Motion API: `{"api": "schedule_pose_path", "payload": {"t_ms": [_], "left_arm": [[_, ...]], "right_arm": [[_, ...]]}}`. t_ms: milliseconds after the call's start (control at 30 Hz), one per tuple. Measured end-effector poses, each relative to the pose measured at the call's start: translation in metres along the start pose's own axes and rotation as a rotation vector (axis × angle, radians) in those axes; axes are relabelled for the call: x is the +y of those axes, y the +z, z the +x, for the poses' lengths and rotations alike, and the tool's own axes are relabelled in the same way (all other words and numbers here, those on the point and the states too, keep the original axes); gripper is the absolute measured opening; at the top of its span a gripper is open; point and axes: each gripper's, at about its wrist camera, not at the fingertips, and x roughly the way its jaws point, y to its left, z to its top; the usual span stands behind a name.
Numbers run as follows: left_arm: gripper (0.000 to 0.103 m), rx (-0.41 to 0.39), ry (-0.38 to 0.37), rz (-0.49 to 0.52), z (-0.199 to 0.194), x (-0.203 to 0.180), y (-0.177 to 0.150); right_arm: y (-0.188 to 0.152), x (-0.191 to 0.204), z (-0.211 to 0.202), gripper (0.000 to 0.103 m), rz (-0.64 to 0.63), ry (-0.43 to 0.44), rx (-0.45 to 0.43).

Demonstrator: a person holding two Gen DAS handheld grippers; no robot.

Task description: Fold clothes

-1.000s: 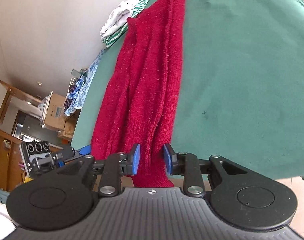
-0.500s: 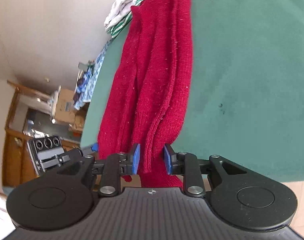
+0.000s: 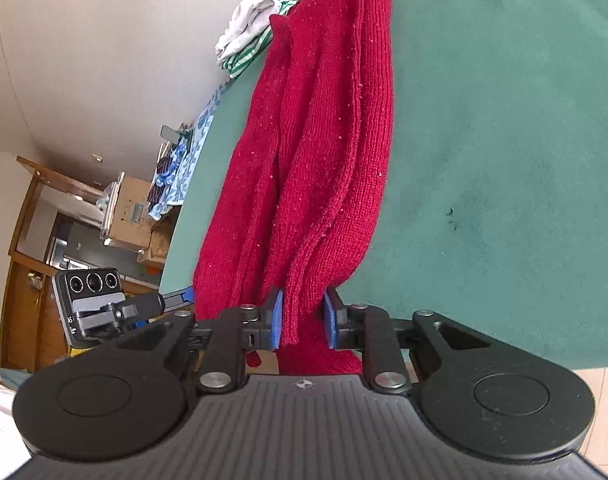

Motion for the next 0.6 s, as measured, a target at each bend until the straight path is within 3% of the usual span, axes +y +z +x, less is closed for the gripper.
{"api": "schedule_pose_path", "payload": {"t_ms": [33,133,200,267,433,600], "left_arm": [[0.095,-0.001,0.000,0.000,-0.001,0.001,0.000],[0.065,-0.015,0.016,-0.034,-0.004,0.013,0.001],[0.019,-0.022,0.027,-0.069,-0.005,0.026,0.001],[0.018,-0.017,0.014,-0.127,0.001,0.040,0.002],[0.018,0.027,0.027,-0.031,0.004,0.031,0.007],[0.012,0.081,0.018,-0.017,0.006,0.031,0.017]], "right_arm": [[-0.001,0.000,0.000,0.021,0.006,0.001,-0.005],[0.000,0.000,0.000,0.015,0.011,0.001,0.012],[0.002,0.002,0.002,0.014,0.007,-0.012,0.019],[0.002,0.004,0.003,0.013,0.005,-0.024,0.023],[0.002,0.010,0.006,0.013,0.020,-0.063,0.027],[0.004,0.013,0.007,0.015,0.091,-0.099,0.031]]}}
